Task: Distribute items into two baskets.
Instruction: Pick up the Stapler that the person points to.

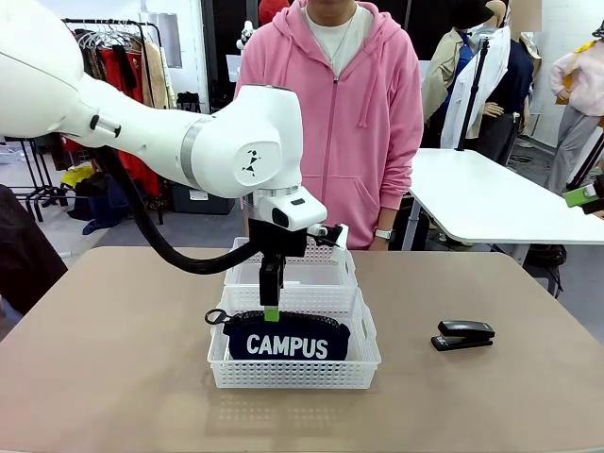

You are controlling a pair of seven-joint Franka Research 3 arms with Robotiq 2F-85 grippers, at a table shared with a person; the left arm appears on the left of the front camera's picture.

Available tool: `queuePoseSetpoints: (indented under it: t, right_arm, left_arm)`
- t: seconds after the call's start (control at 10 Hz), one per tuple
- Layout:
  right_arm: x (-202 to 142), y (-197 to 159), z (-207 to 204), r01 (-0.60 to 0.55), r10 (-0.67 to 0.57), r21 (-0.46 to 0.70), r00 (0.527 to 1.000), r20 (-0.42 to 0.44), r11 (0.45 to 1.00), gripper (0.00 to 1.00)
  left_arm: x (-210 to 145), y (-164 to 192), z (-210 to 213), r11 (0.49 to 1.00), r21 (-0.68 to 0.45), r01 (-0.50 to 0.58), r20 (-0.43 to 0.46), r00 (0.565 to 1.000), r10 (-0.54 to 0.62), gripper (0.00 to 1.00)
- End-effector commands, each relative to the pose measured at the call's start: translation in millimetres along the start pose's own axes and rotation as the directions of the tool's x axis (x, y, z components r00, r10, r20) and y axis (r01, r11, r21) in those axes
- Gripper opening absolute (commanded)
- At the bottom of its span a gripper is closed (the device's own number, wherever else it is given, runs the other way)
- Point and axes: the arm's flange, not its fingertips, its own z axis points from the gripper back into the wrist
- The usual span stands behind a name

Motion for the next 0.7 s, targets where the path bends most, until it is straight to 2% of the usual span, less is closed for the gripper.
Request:
queuePoseSetpoints:
  t: [0.0,0.6]
  right_arm:
    - [1.4,-0.1,-0.2,-0.009,0.009,0.022,1.0,0.026,1.0,1.0]
    - [1.4,-0.1,-0.2,-0.009,0.009,0.022,1.0,0.026,1.0,1.0]
  left_arm:
    - [-1.4,0.7,2.5,1.0,0.006,-0.005,-0.006,1.0,0.005,1.0]
    - [-1.4,0.7,2.5,1.0,0.006,-0.005,-0.006,1.0,0.005,1.0]
